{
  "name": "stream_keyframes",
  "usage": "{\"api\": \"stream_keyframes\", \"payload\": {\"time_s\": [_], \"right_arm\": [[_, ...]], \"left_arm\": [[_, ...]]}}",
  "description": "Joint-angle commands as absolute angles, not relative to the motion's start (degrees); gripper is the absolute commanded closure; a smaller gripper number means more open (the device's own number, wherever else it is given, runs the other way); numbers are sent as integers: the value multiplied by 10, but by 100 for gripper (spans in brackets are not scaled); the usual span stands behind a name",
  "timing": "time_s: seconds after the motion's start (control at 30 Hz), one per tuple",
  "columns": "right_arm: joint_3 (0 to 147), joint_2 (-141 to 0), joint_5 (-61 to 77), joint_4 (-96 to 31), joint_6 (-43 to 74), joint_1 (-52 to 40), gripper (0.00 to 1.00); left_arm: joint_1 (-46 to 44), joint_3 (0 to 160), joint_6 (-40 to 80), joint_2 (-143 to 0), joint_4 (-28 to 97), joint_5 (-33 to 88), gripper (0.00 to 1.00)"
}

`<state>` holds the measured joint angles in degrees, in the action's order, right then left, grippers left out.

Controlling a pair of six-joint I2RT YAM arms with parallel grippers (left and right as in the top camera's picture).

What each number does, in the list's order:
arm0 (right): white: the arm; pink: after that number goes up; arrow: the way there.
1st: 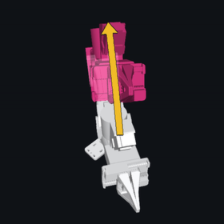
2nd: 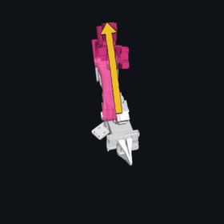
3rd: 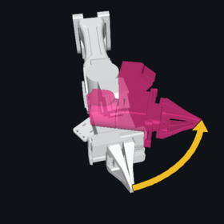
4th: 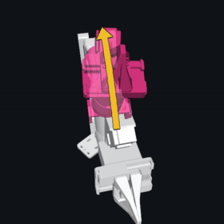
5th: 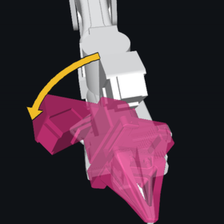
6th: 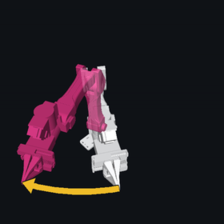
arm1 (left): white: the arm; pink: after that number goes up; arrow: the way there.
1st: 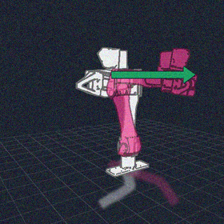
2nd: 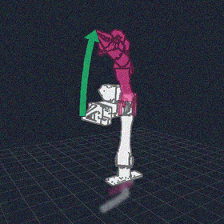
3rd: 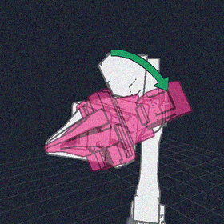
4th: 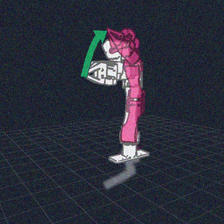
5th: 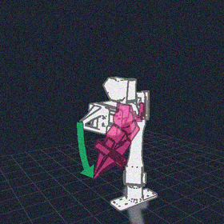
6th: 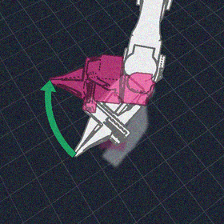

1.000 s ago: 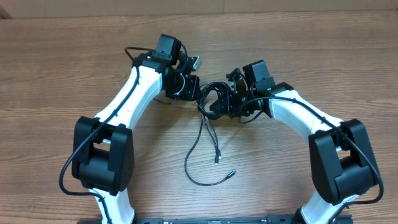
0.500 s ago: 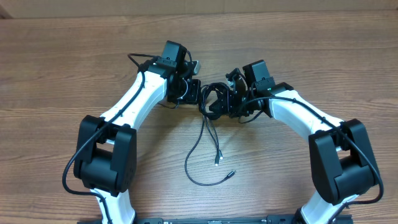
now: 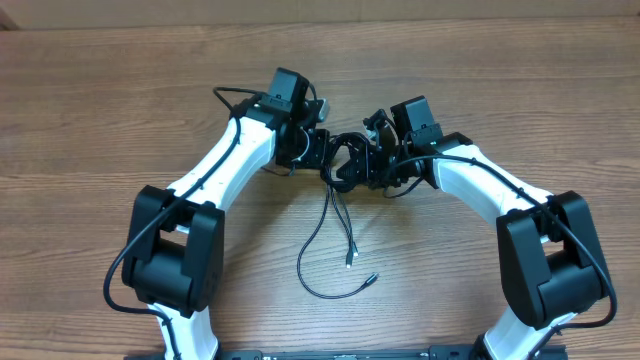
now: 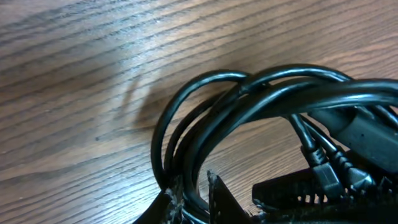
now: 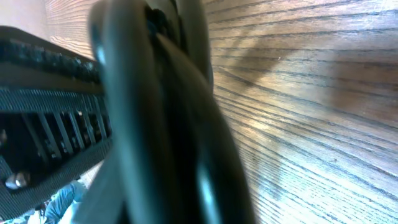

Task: Untangle cables

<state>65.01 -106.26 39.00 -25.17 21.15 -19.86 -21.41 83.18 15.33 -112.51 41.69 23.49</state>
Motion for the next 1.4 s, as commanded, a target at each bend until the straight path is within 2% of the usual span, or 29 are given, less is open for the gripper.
{"api": "stream_keyframes", "payload": {"time_s": [0.0, 0.2, 0.33, 0.47, 0.77, 0.87, 1.03, 1.37], "right_arm": [[649, -1062, 406, -247, 209, -199, 96], [649, -1062, 406, -247, 210, -199, 96], [649, -1062, 406, -247, 210, -199, 96], [649, -1062, 406, -247, 209, -199, 96], [646, -1062, 406, -249, 212, -199, 96], [642, -1062, 406, -249, 213, -199, 96], [641, -1062, 406, -247, 215, -199, 96], [641, -1064, 403, -247, 243, -199, 96]], "left_arm": [[-217, 834, 159, -1119, 418, 236, 83], [-222, 851, 168, -1119, 431, 232, 74], [-233, 849, 172, -1125, 432, 200, 72], [-249, 848, 183, -1132, 429, 165, 72], [-260, 845, 219, -1143, 425, 98, 82], [-260, 845, 219, -1145, 421, 87, 82], [-263, 845, 220, -1152, 403, 86, 75], [-269, 845, 219, -1174, 400, 88, 81]]}}
